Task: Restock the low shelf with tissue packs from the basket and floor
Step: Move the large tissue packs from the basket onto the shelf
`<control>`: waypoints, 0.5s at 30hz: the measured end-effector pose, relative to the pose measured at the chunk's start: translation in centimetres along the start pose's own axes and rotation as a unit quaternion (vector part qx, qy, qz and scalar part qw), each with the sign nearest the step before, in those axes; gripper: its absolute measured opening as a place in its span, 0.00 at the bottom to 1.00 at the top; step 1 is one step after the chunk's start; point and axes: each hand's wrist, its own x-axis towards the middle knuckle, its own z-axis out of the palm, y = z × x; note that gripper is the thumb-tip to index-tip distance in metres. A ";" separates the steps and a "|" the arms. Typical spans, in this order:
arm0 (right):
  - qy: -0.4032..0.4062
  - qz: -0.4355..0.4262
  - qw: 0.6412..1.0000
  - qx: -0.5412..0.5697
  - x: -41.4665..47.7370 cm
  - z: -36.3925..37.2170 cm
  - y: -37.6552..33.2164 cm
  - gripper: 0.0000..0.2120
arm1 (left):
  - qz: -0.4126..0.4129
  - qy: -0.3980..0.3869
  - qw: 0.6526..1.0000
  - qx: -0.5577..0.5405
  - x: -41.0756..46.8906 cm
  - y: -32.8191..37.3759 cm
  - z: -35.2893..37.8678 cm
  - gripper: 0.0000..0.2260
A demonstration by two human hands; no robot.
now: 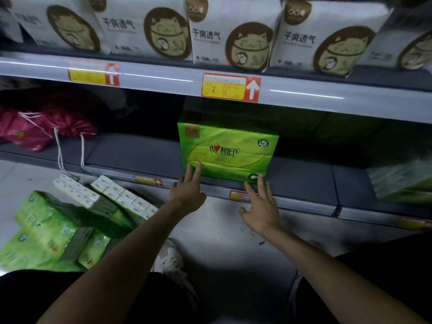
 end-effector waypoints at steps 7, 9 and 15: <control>-0.001 0.005 1.000 0.018 4.0 -0.4 -0.7 0.36 | -0.003 0.018 0.999 -0.034 4.6 0.6 -0.3 0.47; 0.005 0.011 1.000 0.014 5.6 -0.7 -1.1 0.35 | -0.003 0.036 0.998 -0.043 6.1 0.2 -0.4 0.47; 0.014 0.038 0.999 -0.003 10.2 -1.0 -1.7 0.36 | -0.005 0.021 0.996 -0.092 10.4 -1.0 -1.2 0.44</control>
